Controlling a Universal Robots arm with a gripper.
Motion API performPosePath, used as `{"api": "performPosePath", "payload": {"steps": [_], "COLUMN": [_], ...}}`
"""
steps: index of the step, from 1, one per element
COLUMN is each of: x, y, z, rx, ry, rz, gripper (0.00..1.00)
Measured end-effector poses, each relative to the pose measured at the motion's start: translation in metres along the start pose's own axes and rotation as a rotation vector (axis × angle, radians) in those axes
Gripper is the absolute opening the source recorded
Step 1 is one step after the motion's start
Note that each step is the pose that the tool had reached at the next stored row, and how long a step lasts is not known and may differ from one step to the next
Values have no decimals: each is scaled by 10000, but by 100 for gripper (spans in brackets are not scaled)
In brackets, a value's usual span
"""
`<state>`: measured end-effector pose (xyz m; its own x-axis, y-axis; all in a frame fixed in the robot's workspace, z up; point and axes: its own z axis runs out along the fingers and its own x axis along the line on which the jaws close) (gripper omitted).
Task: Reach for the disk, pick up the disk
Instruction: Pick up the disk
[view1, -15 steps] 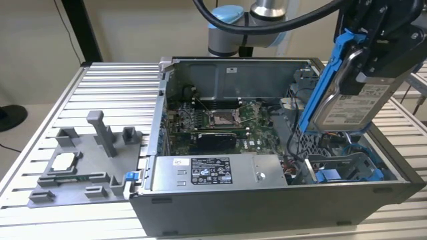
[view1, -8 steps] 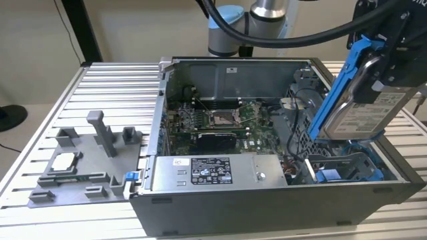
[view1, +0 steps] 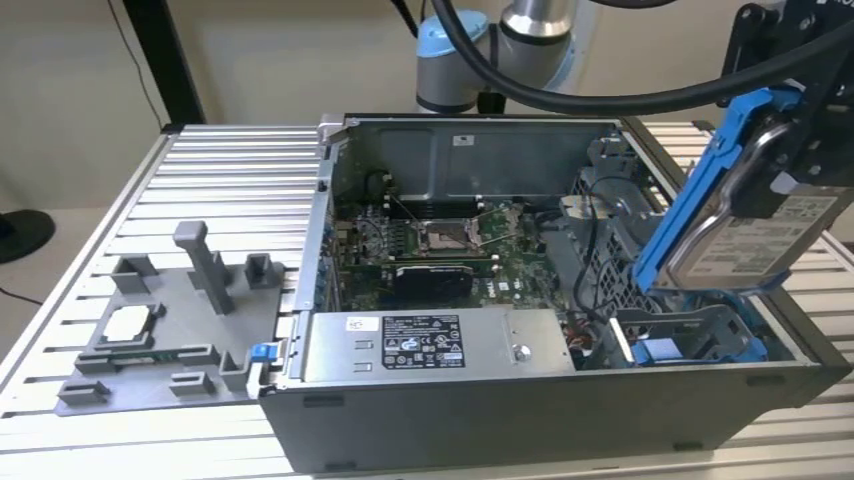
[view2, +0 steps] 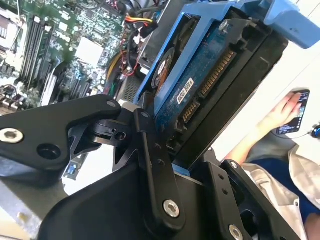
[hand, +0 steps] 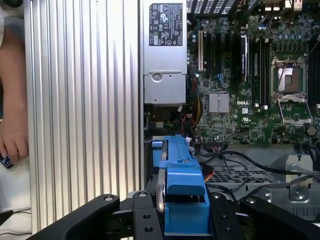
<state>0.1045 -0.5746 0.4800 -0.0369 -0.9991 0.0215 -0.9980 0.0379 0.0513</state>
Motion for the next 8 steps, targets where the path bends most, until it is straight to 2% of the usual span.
{"api": "performPosePath", "payload": {"steps": [8], "x": [4], "y": [-12], "z": [1], "rx": [0], "ry": [0], "rz": [-12], "gripper": [0]}}
